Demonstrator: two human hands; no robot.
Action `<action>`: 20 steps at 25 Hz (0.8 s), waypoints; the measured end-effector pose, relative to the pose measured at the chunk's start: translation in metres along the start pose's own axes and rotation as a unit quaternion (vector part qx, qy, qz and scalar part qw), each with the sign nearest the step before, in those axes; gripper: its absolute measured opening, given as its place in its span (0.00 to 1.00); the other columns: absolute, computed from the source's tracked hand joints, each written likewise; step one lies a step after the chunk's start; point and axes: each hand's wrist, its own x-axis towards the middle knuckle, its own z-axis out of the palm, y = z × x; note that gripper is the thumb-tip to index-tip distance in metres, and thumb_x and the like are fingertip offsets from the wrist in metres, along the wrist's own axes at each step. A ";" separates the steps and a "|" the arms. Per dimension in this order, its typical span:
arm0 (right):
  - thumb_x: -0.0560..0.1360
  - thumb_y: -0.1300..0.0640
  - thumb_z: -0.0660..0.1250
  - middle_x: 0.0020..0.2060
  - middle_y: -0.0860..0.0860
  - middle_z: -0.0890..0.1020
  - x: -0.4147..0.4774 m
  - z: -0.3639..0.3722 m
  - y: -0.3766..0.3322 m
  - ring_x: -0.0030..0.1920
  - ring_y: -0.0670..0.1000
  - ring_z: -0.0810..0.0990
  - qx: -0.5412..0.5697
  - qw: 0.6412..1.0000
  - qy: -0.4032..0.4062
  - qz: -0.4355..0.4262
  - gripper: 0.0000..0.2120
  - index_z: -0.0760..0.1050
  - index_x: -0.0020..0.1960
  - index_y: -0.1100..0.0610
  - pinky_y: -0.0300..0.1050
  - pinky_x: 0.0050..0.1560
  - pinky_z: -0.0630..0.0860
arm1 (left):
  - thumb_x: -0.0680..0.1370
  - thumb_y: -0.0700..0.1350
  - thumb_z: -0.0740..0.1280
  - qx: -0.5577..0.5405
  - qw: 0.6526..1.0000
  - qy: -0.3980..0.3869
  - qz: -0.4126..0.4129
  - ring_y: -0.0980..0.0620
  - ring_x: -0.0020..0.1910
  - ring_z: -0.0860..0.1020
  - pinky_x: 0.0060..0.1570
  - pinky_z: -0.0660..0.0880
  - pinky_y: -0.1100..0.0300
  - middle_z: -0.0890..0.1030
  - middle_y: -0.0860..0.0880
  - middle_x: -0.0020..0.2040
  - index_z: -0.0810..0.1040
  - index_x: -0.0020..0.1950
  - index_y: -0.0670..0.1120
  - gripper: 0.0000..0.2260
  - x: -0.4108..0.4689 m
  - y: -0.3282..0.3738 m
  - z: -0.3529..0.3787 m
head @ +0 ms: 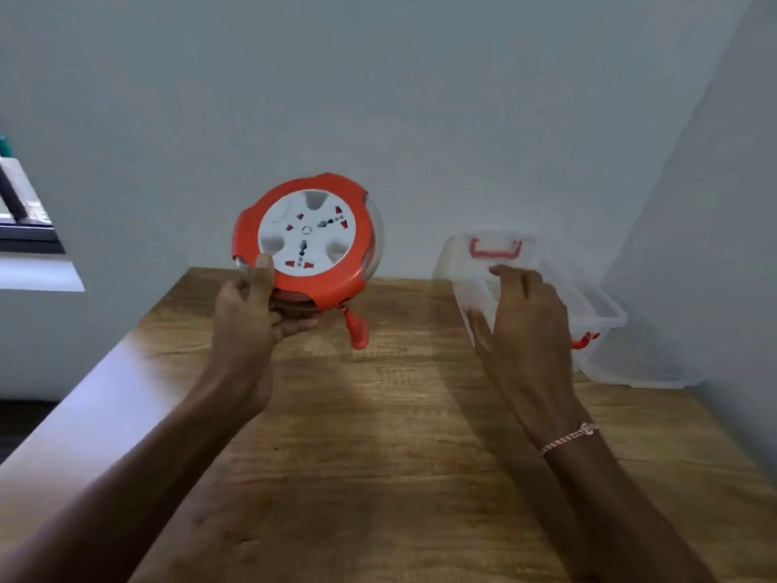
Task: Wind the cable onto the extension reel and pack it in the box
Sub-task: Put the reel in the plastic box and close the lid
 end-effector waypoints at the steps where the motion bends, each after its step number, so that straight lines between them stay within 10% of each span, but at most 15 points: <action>1: 0.78 0.52 0.71 0.58 0.62 0.82 -0.001 0.003 0.004 0.57 0.63 0.80 -0.002 1.000 -0.014 0.017 0.22 0.75 0.68 0.62 0.59 0.60 0.76 | 0.86 0.57 0.60 -0.001 1.000 0.003 -0.006 0.52 0.43 0.87 0.37 0.85 0.58 0.86 0.44 0.53 0.76 0.69 0.45 0.20 0.000 0.003 0.002; 13: 0.75 0.60 0.74 0.39 0.56 0.87 0.037 -0.053 -0.027 0.39 0.56 0.83 0.096 0.945 -0.279 0.144 0.13 0.84 0.59 0.60 0.51 0.50 0.80 | 0.87 0.53 0.61 0.012 0.980 -0.007 -0.197 0.46 0.48 0.89 0.44 0.85 0.56 0.85 0.45 0.59 0.68 0.71 0.47 0.16 0.007 0.130 0.032; 20: 0.71 0.67 0.77 0.57 0.54 0.84 0.032 -0.068 -0.017 0.61 0.56 0.80 0.117 0.900 -0.408 0.098 0.18 0.86 0.58 0.54 0.47 0.59 0.82 | 0.86 0.52 0.62 0.011 0.973 -0.004 -0.230 0.48 0.48 0.89 0.45 0.85 0.57 0.84 0.42 0.62 0.69 0.72 0.48 0.16 0.024 0.167 0.017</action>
